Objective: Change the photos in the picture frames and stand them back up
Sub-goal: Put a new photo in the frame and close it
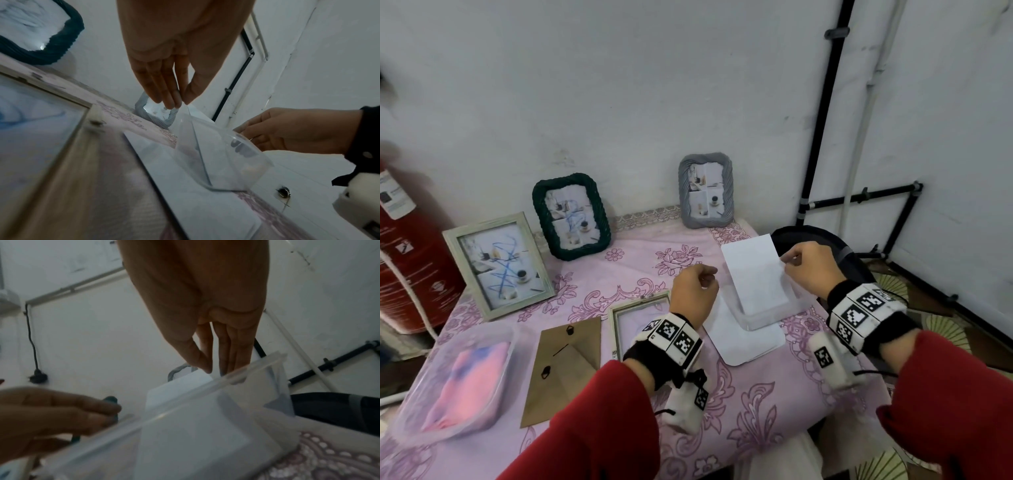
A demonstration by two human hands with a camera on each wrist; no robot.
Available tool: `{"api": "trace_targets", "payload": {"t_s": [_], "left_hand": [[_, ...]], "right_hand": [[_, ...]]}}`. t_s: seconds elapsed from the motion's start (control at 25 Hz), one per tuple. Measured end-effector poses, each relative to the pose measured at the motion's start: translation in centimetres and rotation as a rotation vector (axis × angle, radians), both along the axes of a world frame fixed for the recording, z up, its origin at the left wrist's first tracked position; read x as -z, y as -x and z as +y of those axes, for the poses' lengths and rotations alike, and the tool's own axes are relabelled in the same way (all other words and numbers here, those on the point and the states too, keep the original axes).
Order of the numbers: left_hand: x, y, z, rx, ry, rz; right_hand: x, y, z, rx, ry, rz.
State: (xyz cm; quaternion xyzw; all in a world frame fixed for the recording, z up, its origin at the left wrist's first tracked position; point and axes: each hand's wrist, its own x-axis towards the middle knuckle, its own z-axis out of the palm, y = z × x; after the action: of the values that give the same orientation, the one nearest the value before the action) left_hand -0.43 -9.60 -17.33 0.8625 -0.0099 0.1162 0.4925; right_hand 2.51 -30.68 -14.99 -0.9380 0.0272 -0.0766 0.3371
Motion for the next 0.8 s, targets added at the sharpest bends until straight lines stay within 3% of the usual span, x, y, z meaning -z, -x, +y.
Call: {"api": "trace_targets", "payload": {"t_s": [0.2, 0.52, 0.8], "left_hand": [[0.4, -1.9, -1.5, 0.021, -0.046, 0.083], [0.7, -2.5, -2.2, -0.025, 0.092, 0.070], [0.7, -2.2, -2.0, -0.013, 0.112, 0.080]], "right_hand": [[1.6, -1.3, 0.4, -0.022, 0.015, 0.090], [1.8, -1.0, 0.0, 0.085, -0.212, -0.051], [0.6, -0.8, -0.8, 0.003, -0.311, -0.094]]}}
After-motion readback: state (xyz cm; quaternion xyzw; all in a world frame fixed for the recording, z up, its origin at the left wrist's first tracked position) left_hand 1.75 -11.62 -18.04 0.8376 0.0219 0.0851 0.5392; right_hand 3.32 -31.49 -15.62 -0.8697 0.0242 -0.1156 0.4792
